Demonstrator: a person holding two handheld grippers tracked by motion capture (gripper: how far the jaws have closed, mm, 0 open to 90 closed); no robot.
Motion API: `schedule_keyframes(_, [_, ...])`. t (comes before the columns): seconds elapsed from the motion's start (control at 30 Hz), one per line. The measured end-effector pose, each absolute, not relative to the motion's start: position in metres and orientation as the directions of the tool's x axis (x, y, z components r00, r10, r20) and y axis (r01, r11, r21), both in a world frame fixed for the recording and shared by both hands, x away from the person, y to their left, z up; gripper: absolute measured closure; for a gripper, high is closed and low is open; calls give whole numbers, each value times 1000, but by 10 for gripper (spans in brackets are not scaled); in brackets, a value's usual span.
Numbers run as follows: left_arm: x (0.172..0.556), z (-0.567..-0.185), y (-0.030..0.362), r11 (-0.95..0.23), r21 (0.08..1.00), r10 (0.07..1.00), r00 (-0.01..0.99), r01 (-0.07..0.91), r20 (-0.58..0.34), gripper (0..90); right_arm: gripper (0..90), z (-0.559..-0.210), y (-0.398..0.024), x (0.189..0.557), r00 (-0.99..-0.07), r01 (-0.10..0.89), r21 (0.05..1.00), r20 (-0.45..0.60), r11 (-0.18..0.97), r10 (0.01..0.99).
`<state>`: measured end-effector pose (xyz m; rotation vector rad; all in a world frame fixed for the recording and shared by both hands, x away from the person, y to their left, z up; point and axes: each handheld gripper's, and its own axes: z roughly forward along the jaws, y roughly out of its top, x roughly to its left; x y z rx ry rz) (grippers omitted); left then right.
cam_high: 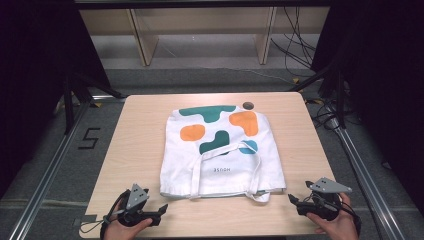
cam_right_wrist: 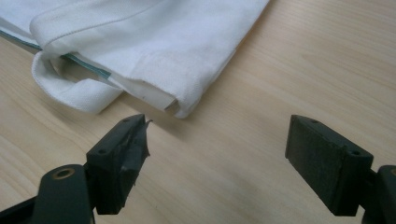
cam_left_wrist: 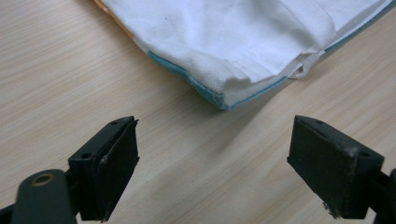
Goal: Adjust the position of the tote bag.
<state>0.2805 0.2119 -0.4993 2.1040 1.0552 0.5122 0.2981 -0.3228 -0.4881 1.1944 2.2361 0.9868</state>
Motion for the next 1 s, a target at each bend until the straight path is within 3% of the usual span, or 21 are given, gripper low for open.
schedule_keyframes(0.53, [284, -502, 210, -385, 741, 838, 544, 550, 32, 154, 252, -489, -323, 299, -540, 530, 743, -76, 410, 838])
schedule_keyframes(0.67, [285, -500, 213, -432, 721, 819, 571, 541, 62, 153, 257, -489, -323, 300, -543, 523, 744, -86, 416, 835])
schedule_keyframes(0.83, [288, -500, 213, -386, 742, 842, 538, 548, 40, 150, 263, -490, -322, 300, -548, 533, 737, -74, 416, 833])
schedule_keyframes(1.0, [292, -497, 216, -421, 730, 834, 546, 538, 79, 165, 263, -490, -322, 301, -552, 523, 738, -88, 427, 829])
